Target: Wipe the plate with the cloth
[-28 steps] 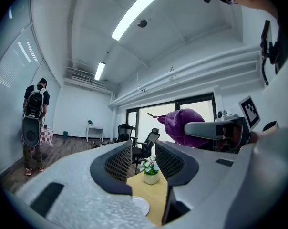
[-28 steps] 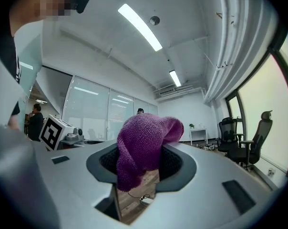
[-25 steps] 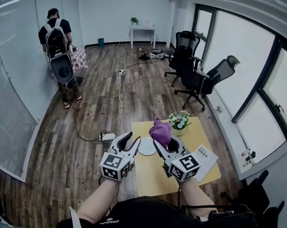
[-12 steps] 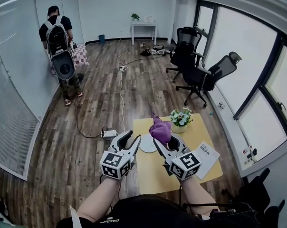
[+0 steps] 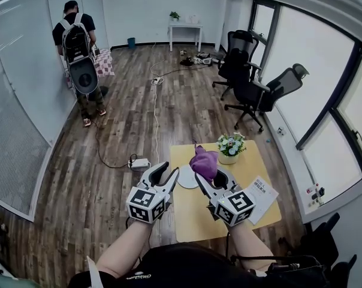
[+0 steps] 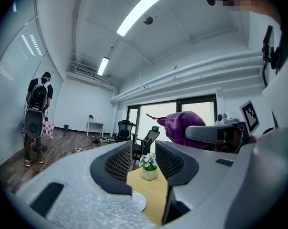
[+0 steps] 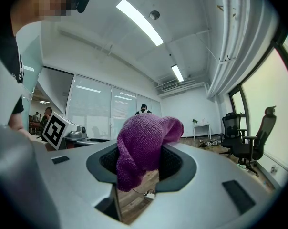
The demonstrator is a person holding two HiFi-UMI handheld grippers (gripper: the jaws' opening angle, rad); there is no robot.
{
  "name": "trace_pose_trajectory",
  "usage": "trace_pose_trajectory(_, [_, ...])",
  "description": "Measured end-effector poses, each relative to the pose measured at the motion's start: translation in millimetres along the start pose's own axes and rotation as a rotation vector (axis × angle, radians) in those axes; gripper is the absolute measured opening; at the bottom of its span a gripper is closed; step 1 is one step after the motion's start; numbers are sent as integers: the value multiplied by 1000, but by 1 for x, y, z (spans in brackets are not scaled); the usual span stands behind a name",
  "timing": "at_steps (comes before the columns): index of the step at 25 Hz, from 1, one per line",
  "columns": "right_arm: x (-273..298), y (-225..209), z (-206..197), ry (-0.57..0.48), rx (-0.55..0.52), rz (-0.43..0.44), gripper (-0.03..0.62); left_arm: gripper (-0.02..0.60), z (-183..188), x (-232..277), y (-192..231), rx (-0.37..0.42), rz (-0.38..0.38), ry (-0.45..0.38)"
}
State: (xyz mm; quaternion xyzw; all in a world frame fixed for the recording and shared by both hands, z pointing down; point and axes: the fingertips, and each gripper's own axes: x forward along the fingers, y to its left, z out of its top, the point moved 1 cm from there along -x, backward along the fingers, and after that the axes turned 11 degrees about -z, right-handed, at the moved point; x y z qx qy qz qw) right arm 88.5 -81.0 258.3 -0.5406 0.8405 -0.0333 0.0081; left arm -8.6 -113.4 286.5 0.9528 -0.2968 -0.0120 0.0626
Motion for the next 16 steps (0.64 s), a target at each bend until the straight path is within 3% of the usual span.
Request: trace_pose_trajectory(16, [0,1,-10,18,1,0,163,147,-9,-3,-1,-21,3,8])
